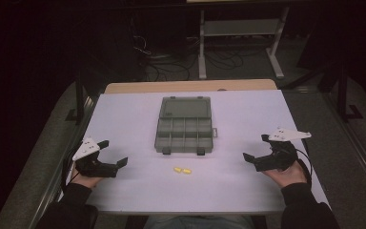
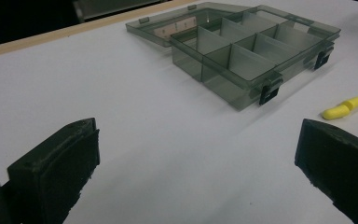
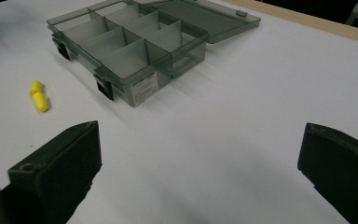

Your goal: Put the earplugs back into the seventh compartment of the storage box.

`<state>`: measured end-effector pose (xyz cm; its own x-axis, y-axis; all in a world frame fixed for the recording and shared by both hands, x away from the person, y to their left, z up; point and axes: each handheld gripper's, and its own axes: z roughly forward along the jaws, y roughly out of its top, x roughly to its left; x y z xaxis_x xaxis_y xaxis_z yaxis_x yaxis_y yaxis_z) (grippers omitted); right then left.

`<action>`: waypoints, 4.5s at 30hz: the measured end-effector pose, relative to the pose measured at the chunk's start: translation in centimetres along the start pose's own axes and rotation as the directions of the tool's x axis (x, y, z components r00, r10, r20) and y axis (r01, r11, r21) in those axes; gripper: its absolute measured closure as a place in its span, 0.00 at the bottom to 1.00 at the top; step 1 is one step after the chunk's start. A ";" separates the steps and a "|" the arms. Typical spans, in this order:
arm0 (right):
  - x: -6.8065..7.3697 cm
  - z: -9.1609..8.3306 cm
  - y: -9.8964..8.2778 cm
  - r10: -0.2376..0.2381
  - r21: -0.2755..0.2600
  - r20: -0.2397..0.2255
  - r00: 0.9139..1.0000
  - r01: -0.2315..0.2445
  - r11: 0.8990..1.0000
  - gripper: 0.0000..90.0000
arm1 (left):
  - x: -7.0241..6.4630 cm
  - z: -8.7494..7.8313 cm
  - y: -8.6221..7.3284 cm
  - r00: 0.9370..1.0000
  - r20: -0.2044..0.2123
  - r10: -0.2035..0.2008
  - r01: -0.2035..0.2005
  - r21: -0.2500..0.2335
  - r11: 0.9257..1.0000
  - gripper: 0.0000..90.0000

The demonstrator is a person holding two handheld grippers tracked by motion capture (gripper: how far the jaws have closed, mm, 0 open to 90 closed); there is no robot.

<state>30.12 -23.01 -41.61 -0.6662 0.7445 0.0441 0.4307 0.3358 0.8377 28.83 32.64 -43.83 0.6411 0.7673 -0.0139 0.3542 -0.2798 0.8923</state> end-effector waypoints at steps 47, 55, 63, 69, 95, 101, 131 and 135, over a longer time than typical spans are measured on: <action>7.1 5.4 6.7 -0.194 0.141 -0.218 0.957 0.227 0.964 0.00 | -0.1 0.0 -0.1 1.000 0.016 0.007 -0.007 -0.001 1.000 0.00; 7.9 6.8 6.7 -0.208 0.187 -0.251 0.945 0.259 0.948 0.00 | -0.1 0.1 -0.1 1.000 0.021 0.007 -0.007 0.001 1.000 0.00; 8.9 8.0 6.8 -0.226 0.205 -0.280 0.933 0.288 0.936 0.00 | -0.1 0.1 -0.1 1.000 0.024 0.009 -0.009 0.003 1.000 0.00; 9.7 8.9 6.7 -0.239 0.224 -0.302 0.923 0.312 0.923 0.00 | -0.1 0.2 -0.1 1.000 0.030 0.010 -0.010 0.007 1.000 0.00; 13.6 14.1 6.3 -0.291 0.282 -0.415 0.862 0.426 0.859 0.08 | -0.2 0.1 -0.1 0.999 0.030 0.018 -0.018 0.000 1.000 0.00; 13.9 14.9 6.2 -0.279 0.323 -0.441 0.853 0.441 0.837 0.16 | -0.2 0.1 -0.1 0.999 0.034 0.021 -0.021 0.001 1.000 0.00; 13.7 15.4 6.3 -0.256 0.401 -0.424 0.869 0.433 0.807 0.89 | -0.2 0.1 -0.1 0.999 0.029 0.024 -0.024 0.003 1.000 0.00; 13.5 14.8 7.3 -0.263 0.388 -0.421 0.868 0.434 0.813 0.89 | -0.2 0.1 -0.1 0.999 0.028 0.024 -0.024 0.003 1.000 0.00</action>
<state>33.32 -1.92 -42.93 -0.9478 0.3152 0.0474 0.2971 0.8199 0.4894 28.75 32.41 -43.94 0.6683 0.7439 -0.0050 0.3406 -0.3000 0.8911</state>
